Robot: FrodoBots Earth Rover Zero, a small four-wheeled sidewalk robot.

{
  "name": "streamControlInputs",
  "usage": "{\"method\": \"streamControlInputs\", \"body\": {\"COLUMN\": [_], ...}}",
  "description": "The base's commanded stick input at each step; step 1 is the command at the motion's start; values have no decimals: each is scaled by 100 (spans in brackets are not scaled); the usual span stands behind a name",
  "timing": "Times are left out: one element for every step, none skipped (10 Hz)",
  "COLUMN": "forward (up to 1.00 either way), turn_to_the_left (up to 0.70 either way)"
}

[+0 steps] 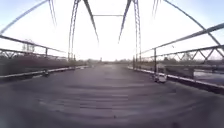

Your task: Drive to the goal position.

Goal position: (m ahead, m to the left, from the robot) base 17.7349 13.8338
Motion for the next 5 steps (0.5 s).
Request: {"method": "streamControlInputs", "body": {"forward": [100, 100, 100, 100, 100], "turn_to_the_left": [5, 5, 5, 5, 5]}}
